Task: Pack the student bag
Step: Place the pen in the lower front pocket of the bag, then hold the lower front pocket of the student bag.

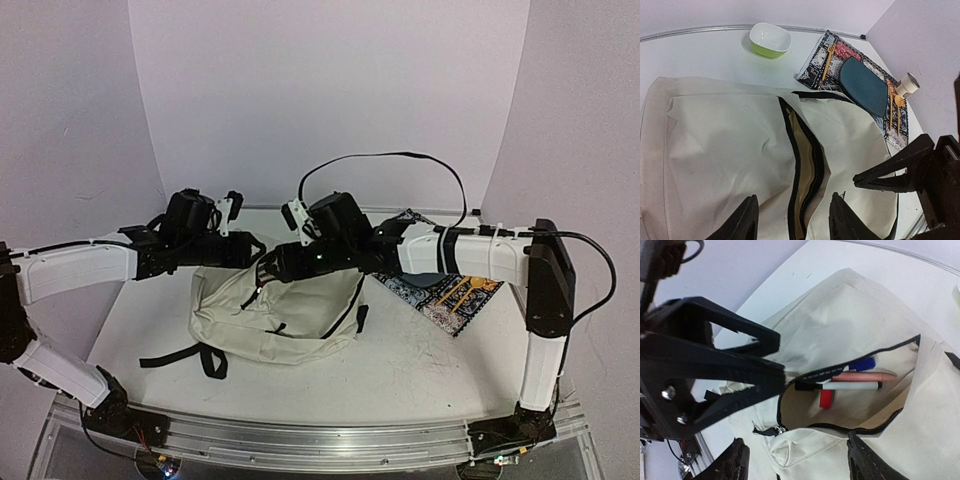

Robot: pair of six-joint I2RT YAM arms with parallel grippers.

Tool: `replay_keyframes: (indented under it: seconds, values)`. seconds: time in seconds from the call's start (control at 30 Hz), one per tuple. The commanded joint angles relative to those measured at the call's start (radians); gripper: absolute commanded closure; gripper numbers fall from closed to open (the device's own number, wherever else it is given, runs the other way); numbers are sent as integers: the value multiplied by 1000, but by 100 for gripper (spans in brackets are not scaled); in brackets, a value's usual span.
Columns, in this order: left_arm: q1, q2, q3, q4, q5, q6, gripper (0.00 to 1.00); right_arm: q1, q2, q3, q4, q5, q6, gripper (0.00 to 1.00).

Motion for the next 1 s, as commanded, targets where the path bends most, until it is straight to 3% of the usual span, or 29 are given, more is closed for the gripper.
replay_keyframes:
  seconds: [0.0, 0.27, 0.43, 0.8, 0.97]
  values:
    - [0, -76, -20, -129, 44, 33, 48, 21, -39, -42, -49, 24, -49, 31]
    - [-2, -179, -131, -209, 133, 77, 45, 91, -7, -65, -40, 106, -64, 26]
    - [-2, -165, -162, -223, 163, 109, 46, 130, 50, -50, -10, 122, -84, 26]
    - [-2, -26, -117, -221, 199, 120, 64, 144, 143, -17, 35, 184, -102, 32]
    - [-4, 11, -105, -211, 241, 118, 68, 144, 158, -15, 61, 205, -125, 37]
